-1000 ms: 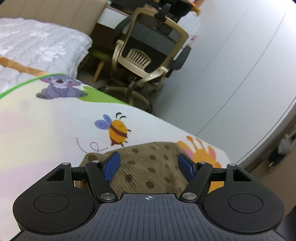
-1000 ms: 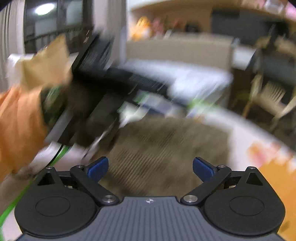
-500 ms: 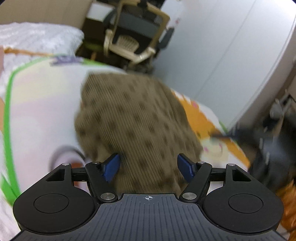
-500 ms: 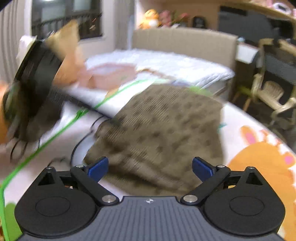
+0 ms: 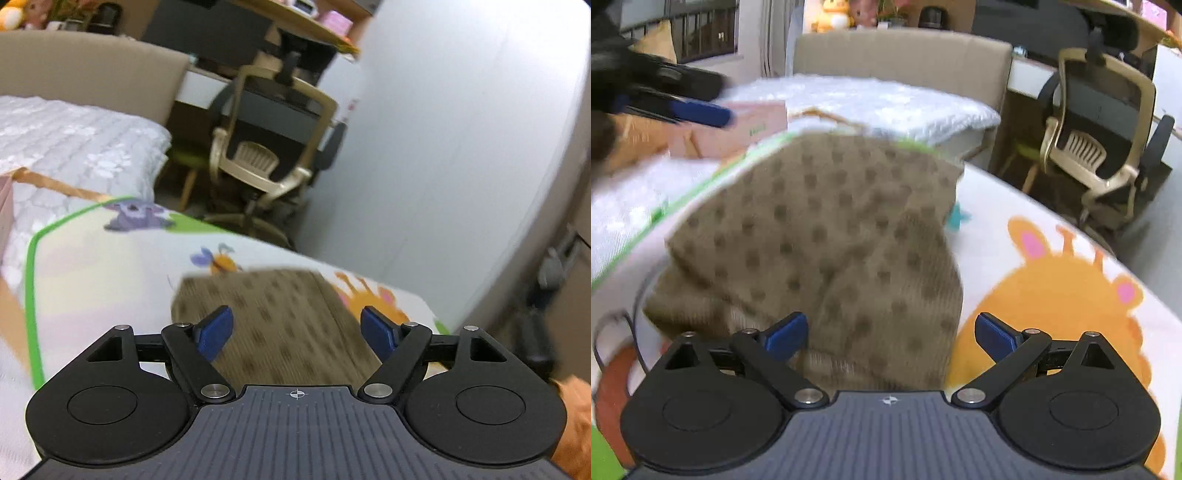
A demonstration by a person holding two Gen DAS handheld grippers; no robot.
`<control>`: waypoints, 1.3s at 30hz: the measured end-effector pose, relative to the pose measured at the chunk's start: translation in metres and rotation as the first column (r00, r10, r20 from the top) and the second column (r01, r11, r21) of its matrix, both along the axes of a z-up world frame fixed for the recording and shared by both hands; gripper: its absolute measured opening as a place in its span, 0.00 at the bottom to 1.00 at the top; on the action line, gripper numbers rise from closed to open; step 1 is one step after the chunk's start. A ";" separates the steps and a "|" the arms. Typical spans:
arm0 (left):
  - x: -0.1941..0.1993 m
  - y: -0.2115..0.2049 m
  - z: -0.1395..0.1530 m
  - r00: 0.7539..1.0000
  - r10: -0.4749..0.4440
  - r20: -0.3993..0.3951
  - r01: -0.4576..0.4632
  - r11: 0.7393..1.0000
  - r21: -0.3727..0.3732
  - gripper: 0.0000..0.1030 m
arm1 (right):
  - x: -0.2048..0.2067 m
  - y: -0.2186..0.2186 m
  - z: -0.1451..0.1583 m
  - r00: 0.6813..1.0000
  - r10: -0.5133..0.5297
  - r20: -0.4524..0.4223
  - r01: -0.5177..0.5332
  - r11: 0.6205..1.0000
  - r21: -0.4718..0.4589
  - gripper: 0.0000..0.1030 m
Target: Fold clothes
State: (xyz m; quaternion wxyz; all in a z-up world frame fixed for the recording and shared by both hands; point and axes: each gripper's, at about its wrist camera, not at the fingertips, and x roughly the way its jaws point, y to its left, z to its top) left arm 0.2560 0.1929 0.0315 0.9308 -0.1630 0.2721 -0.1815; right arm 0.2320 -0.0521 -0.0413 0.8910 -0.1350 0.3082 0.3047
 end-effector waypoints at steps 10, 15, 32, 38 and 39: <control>0.070 -0.013 -0.039 0.998 0.033 -0.050 -0.025 0.987 0.156 0.69 | 0.122 0.049 0.008 0.963 -0.249 0.099 0.251 0.968 -0.008 0.98; 0.070 -0.009 -0.046 0.999 0.004 -0.044 0.003 0.986 0.168 0.69 | 0.139 0.058 -0.029 0.961 -0.270 0.061 0.274 0.960 -0.063 0.98; 0.067 -0.006 -0.047 1.000 0.014 -0.024 -0.010 0.986 0.164 0.71 | 0.011 0.028 -0.026 0.998 -0.037 -0.043 0.039 0.998 0.039 0.98; 0.014 0.002 -0.041 0.999 0.024 -0.039 -0.019 0.990 0.138 0.78 | -0.019 0.011 -0.016 0.999 -0.018 0.030 0.017 0.999 0.030 0.98; 0.001 0.000 -0.044 0.999 0.005 -0.046 0.002 0.989 0.145 0.80 | -0.025 0.007 -0.014 0.998 -0.017 0.054 0.015 1.000 0.023 0.98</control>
